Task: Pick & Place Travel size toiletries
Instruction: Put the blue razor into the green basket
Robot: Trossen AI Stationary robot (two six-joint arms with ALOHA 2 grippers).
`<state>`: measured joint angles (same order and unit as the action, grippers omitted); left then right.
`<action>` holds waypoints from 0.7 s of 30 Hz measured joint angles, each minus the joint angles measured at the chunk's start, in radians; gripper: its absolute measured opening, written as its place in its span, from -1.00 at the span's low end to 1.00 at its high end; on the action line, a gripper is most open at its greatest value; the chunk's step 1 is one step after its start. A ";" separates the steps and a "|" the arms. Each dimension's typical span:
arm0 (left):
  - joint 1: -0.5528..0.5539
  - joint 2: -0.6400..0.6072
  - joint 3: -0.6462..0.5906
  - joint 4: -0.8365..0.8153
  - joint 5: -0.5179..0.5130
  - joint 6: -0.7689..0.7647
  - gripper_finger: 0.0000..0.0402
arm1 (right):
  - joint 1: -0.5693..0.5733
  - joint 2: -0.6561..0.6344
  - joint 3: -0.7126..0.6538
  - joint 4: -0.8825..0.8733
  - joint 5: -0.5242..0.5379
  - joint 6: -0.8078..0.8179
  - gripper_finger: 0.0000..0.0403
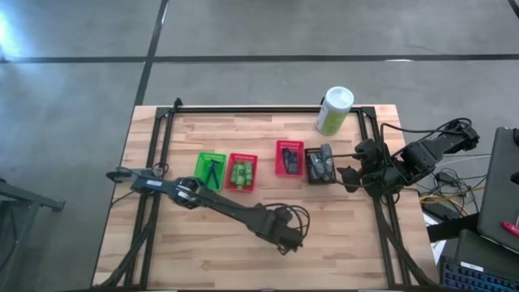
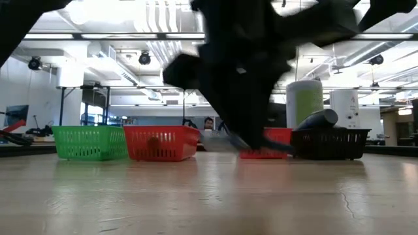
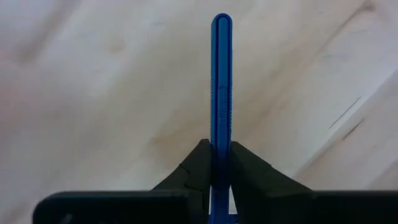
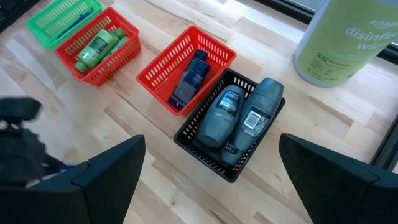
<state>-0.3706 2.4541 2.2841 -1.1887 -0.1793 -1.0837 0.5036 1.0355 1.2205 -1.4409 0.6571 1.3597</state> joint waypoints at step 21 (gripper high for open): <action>0.169 -0.679 -0.657 -0.262 -0.122 -0.164 -0.81 | 0.000 0.000 -0.012 0.001 0.017 -0.001 0.83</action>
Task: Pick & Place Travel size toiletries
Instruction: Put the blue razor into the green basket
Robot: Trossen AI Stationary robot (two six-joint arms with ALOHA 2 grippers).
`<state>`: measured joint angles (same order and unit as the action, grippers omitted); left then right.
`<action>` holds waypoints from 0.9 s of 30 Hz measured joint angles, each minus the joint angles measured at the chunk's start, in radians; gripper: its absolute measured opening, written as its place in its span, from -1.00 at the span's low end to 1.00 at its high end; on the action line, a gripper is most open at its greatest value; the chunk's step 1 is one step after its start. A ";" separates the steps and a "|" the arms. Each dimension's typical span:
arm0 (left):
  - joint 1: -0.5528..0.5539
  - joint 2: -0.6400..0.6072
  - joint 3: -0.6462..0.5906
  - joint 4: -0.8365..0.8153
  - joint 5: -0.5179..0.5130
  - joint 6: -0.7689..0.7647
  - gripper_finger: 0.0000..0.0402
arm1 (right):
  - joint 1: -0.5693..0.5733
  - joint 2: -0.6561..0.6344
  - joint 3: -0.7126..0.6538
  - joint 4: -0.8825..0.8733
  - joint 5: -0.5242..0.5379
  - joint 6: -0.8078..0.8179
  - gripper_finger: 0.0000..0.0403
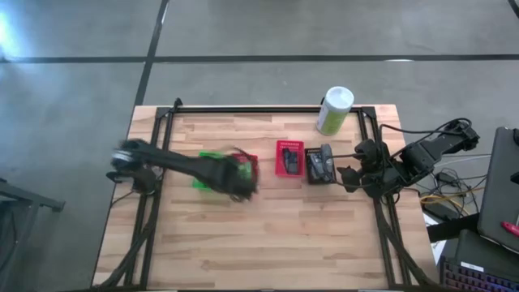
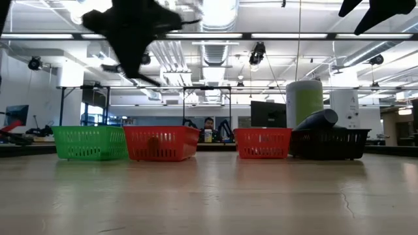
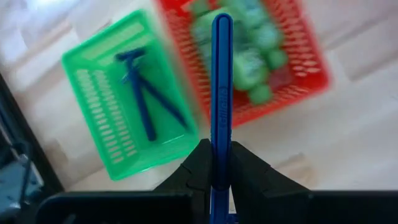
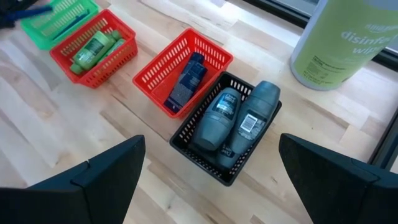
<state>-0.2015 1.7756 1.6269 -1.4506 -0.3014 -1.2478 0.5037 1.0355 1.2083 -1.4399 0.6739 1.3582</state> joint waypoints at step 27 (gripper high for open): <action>0.287 -0.456 -0.837 0.632 0.066 -0.116 -0.62 | -0.003 -0.001 -0.027 0.002 -0.002 0.028 0.83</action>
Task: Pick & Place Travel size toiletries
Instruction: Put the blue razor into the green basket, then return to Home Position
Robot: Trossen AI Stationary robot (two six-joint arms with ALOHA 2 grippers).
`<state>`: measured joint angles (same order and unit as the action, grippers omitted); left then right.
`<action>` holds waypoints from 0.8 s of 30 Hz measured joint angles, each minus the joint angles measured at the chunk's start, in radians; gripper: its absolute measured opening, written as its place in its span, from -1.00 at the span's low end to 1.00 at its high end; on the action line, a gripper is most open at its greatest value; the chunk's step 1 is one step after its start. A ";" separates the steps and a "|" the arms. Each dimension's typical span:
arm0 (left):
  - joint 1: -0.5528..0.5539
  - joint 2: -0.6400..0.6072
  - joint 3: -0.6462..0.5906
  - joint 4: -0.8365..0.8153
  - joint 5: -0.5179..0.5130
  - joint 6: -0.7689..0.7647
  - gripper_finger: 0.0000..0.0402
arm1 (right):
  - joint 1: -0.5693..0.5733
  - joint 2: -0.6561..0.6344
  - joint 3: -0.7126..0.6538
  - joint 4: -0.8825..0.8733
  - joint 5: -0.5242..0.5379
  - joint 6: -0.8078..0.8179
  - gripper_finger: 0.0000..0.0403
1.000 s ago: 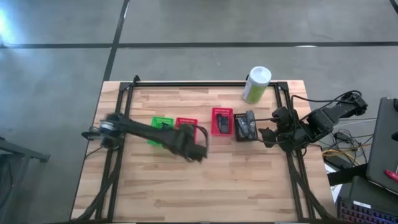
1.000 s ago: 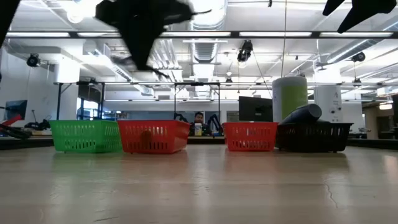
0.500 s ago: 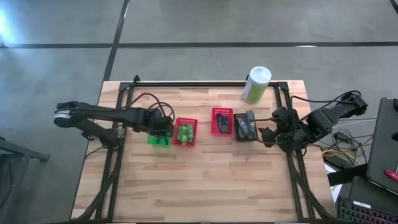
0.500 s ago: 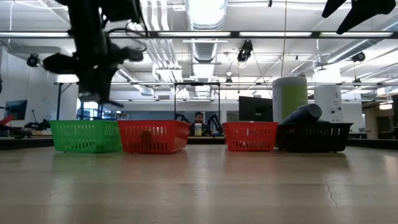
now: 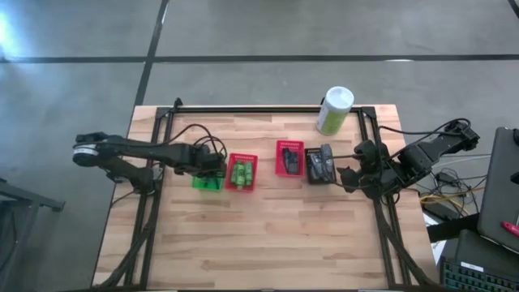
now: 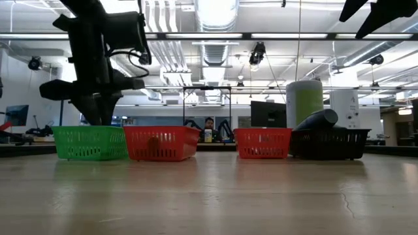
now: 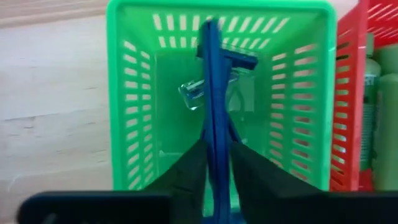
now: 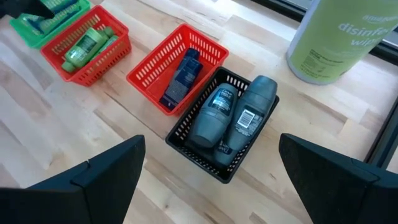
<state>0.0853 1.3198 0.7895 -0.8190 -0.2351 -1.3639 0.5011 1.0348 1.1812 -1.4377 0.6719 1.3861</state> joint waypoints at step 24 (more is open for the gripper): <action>-0.072 -0.156 0.405 0.317 0.173 0.723 0.30 | 0.007 -0.070 0.173 0.097 -0.127 -0.411 0.83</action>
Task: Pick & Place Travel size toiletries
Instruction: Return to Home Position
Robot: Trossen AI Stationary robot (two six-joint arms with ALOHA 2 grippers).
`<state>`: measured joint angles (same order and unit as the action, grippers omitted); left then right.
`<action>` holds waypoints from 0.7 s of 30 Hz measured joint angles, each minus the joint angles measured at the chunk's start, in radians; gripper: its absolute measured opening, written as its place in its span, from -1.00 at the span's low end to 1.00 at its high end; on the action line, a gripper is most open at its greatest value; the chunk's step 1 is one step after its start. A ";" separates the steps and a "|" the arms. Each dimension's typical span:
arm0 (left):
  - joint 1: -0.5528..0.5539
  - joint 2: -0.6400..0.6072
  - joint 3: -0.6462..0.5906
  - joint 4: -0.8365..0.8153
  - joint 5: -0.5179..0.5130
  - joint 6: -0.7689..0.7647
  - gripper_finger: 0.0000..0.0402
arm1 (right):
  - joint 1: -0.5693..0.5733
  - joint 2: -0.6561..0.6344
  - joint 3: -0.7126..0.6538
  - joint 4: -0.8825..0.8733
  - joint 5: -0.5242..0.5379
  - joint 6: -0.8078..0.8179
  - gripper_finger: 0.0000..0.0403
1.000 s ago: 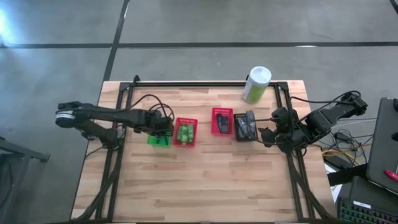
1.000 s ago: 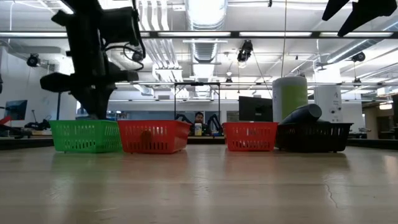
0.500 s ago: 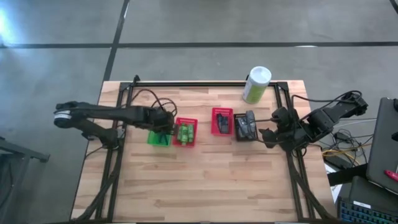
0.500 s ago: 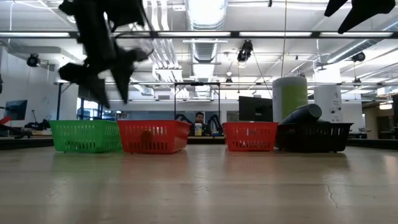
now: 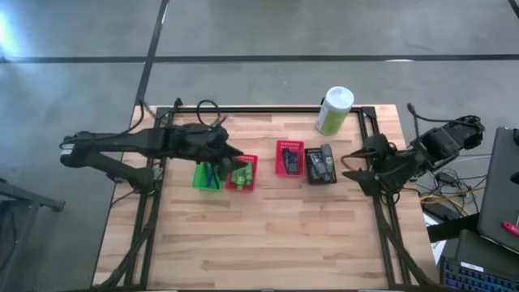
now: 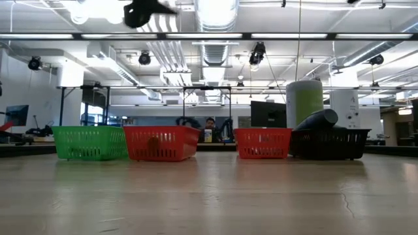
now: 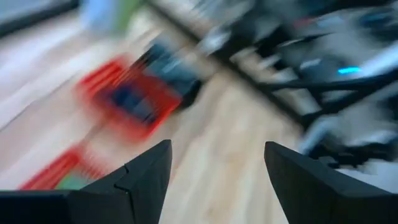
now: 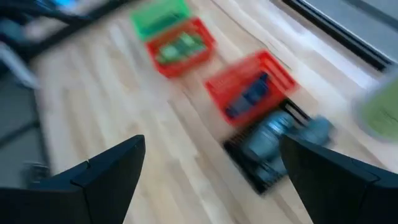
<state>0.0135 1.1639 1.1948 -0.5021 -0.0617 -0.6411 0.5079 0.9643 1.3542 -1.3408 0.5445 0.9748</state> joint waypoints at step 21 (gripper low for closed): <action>0.351 0.044 -0.598 1.395 0.602 0.126 0.30 | -0.649 -0.027 -0.608 1.317 -0.687 -0.466 0.83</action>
<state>0.3642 1.2081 0.5968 0.8925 0.5398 -0.5150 -0.1409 0.9376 0.7465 -0.0234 -0.1430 0.5086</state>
